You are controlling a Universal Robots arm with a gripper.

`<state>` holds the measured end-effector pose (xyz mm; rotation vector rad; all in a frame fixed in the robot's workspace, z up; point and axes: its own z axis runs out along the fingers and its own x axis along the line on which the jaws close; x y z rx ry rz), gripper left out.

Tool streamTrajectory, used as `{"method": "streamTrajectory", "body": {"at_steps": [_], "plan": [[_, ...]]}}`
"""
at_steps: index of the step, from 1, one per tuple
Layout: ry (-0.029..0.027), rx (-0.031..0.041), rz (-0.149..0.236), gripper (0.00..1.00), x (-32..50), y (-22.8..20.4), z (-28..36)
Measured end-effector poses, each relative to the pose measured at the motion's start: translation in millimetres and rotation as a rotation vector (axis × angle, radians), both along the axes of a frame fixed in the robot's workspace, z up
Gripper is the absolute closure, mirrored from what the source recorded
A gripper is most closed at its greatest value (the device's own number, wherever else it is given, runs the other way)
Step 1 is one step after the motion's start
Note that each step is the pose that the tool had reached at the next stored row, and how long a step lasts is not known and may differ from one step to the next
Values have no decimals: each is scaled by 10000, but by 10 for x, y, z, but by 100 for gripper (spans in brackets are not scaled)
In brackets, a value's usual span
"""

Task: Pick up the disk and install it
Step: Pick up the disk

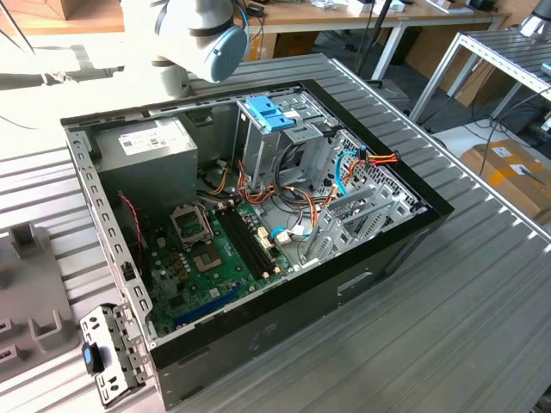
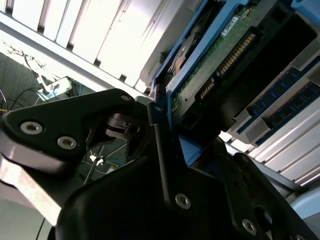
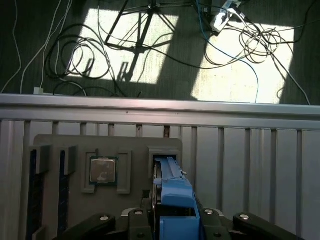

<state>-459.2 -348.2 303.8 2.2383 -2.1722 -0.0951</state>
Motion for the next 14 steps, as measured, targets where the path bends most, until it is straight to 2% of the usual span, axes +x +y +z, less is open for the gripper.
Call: {"method": "streamTrajectory", "body": {"at_steps": [9, 14], "plan": [[0, 0, -1, 63, 0, 0, 148], [-2, 1, -1, 63, 0, 0, 196]]}}
